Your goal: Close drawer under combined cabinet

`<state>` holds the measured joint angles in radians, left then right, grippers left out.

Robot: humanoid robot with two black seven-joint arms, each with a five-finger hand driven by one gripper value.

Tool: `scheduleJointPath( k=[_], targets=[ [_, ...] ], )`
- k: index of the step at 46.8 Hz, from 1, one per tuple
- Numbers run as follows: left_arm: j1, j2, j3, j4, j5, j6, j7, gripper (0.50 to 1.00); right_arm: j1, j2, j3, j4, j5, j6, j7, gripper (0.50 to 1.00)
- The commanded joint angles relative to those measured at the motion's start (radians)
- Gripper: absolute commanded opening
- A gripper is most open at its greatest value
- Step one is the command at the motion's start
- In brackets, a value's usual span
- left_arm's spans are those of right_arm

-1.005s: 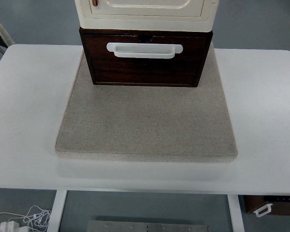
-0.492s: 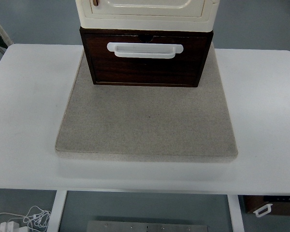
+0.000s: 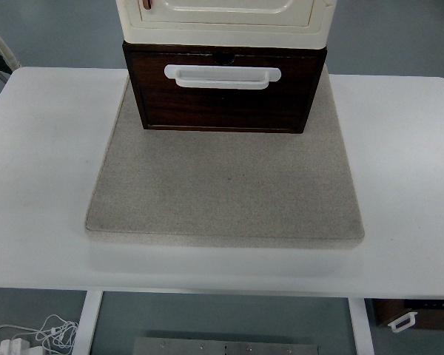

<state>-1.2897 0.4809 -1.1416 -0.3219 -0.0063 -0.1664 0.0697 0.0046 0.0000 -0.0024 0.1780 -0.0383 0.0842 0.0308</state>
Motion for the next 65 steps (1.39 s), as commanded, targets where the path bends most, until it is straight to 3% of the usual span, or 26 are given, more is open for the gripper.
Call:
scheduleJointPath(
  k=[1, 25, 43, 65],
  targets=[
    [0.044, -0.027, 0.000, 0.000, -0.024, -0.001, -0.002, 1.000, 0.000, 0.000, -0.001, 0.000, 0.000, 0.000, 0.000, 0.952],
    [0.208, -0.194, 0.000, 0.015, -0.040, -0.024, -0.041, 1.000, 0.000, 0.000, 0.001, 0.000, 0.000, 0.002, 0.000, 0.952],
    [0.242, -0.249, -0.009, 0.070, -0.044, -0.194, -0.042, 1.000, 0.000, 0.000, 0.001, 0.006, 0.001, 0.002, 0.009, 0.952],
    [0.240, -0.309, -0.004, 0.069, -0.142, -0.193, -0.045, 1.000, -0.015, 0.000, 0.001, 0.011, 0.000, 0.002, 0.009, 0.952]
  ],
)
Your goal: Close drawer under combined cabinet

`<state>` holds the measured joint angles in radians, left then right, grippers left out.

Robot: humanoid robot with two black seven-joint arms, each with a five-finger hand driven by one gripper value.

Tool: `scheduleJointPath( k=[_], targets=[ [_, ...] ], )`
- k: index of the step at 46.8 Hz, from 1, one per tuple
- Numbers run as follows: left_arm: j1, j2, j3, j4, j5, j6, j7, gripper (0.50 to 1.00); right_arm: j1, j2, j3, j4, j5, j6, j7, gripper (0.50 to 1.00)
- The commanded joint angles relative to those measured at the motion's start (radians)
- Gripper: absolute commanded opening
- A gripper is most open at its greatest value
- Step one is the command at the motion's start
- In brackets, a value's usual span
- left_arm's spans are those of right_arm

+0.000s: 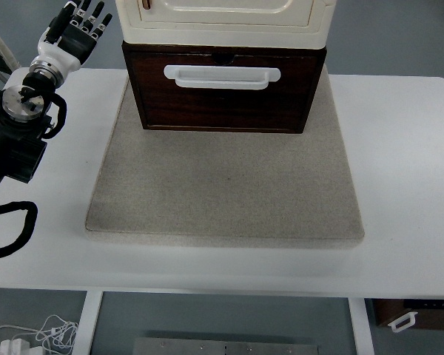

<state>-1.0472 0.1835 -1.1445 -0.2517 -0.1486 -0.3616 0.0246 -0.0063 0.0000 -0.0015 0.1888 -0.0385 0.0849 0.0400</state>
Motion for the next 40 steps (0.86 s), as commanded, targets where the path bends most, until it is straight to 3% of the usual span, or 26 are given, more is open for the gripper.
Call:
scheduleJointPath(
  k=[1, 40],
  targets=[
    [-0.002, -0.015, -0.001, -0.001, 0.000, 0.004, 0.000, 1.000, -0.004, 0.000, 0.000, 0.000, 0.000, 0.001, 0.000, 0.952],
    [-0.011, -0.030, -0.006, -0.006, 0.000, 0.013, -0.025, 1.000, -0.004, 0.000, 0.002, -0.002, 0.003, 0.001, 0.000, 0.952]
  ],
)
